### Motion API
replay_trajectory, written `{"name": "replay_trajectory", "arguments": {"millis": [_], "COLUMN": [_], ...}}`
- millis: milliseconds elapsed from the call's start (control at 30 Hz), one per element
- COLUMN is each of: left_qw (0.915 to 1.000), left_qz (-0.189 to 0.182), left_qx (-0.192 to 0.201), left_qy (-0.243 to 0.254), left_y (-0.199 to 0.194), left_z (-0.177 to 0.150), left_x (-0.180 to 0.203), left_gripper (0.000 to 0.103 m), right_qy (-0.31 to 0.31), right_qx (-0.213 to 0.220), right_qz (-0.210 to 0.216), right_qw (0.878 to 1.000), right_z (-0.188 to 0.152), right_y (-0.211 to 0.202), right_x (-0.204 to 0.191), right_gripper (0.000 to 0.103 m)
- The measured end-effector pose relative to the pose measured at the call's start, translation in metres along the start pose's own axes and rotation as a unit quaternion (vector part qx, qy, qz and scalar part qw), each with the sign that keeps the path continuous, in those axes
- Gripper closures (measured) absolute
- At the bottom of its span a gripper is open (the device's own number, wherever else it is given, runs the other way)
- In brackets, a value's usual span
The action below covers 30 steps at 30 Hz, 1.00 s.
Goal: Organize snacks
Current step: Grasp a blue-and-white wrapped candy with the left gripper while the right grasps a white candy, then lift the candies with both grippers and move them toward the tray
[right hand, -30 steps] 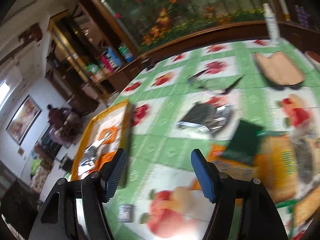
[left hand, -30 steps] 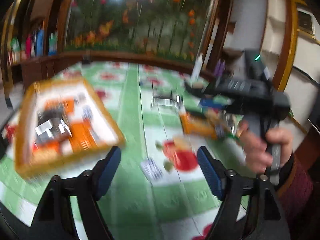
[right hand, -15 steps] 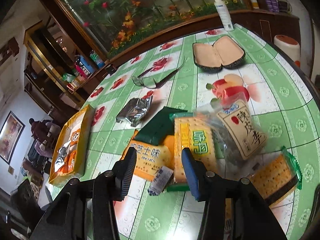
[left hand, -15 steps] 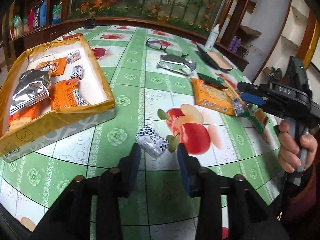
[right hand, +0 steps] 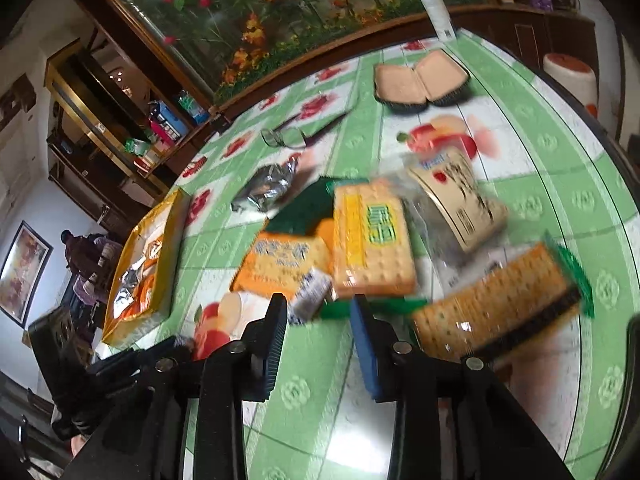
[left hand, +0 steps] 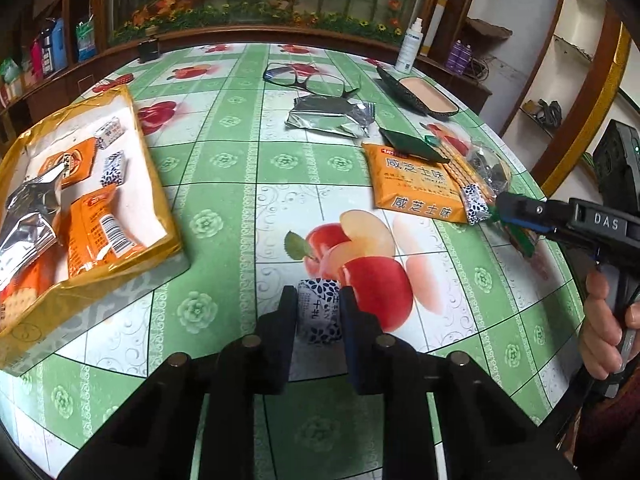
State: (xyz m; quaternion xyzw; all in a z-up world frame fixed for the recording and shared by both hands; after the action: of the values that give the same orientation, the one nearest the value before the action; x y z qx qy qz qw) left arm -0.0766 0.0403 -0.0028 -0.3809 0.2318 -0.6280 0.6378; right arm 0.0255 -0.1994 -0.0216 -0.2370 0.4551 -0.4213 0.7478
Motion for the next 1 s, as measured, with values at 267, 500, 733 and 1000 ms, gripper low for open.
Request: {"name": "replay_trajectory", "arguments": {"millis": [267,500,733,1000], "left_qw": [1.0,0.9996,0.9991,0.9998], "left_qz": [-0.007,-0.022,-0.033,-0.017], "left_qx": [0.001,0.003,0.011,0.005], "left_qy": [-0.006,-0.017,-0.025,-0.002], "left_y": [0.0,-0.002,-0.006,-0.005], "left_z": [0.001,0.0,-0.001,-0.004], "left_x": [-0.001,-0.004,-0.007,-0.001], "left_gripper": [0.083,0.083,0.083,0.083], "right_qy": [0.02,0.013,-0.07,-0.119], "right_qx": [-0.014,-0.011,-0.004,-0.026], "right_qz": [0.01,0.01,0.035,0.048], "right_qw": [1.0,1.0,0.997,0.991], "right_z": [0.001,-0.001,-0.011,-0.029], "right_y": [0.018,0.026,0.024,0.044], "right_x": [-0.009,-0.016,-0.061,-0.095], "right_gripper": [0.068,0.089,0.088,0.088]}}
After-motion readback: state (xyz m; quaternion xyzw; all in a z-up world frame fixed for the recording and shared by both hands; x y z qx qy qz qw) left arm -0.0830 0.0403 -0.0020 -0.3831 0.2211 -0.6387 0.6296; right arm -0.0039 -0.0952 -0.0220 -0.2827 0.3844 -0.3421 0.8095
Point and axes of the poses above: each gripper's, at about its wrist camera, not at the fingertips, and y roughly the way its jaws point, x to its right, z to its top, the point moved 2 cm from there along y, roughly the way its jaws point
